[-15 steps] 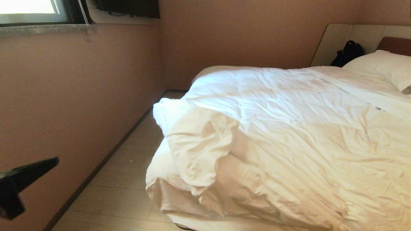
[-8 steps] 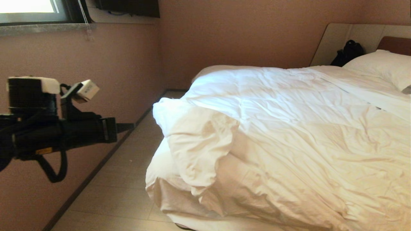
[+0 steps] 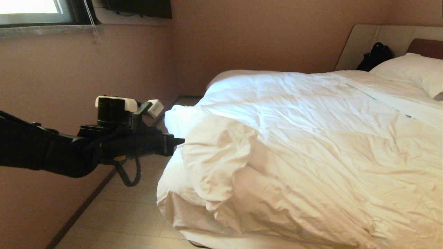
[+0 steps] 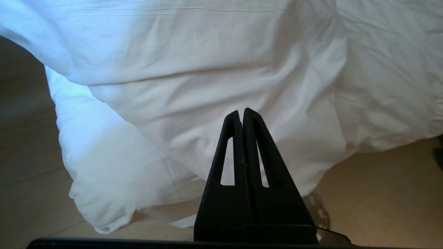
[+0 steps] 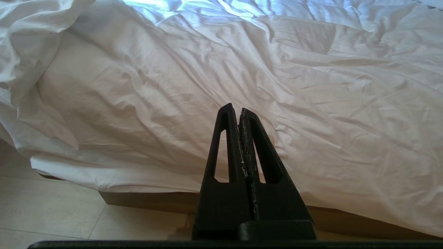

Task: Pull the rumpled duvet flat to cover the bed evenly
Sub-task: Hold the folded corner of the quilt

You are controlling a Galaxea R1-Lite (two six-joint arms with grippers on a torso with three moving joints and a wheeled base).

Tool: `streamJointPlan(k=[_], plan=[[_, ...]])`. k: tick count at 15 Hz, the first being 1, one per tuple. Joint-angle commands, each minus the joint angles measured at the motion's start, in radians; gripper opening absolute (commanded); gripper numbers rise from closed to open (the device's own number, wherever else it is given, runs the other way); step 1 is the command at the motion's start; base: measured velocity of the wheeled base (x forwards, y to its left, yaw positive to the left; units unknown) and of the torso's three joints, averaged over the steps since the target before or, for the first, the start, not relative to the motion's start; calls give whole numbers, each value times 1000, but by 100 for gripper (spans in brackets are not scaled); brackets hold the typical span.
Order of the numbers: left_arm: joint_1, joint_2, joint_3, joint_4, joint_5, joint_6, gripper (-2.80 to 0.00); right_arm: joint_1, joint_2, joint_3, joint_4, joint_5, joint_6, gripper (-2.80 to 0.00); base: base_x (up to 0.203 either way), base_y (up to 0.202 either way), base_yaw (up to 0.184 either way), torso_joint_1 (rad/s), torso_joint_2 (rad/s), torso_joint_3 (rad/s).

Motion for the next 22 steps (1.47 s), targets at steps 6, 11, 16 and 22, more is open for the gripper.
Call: streamJointPlan(k=[6, 11, 16, 22], plan=[[-119, 64, -58, -4, 173, -2, -280, 0, 0, 0, 0, 0, 0, -280, 0, 0, 0, 0, 0, 0], [-224, 81, -63, -34, 333, -11, -280, 0, 0, 0, 0, 0, 0, -280, 0, 0, 0, 0, 0, 0], [-376, 168, -118, -105, 523, -9, -280, 0, 0, 0, 0, 0, 0, -280, 0, 0, 0, 0, 0, 0], [-445, 249, -172, -132, 580, -5, -280, 0, 0, 0, 0, 0, 0, -280, 0, 0, 0, 0, 0, 0]])
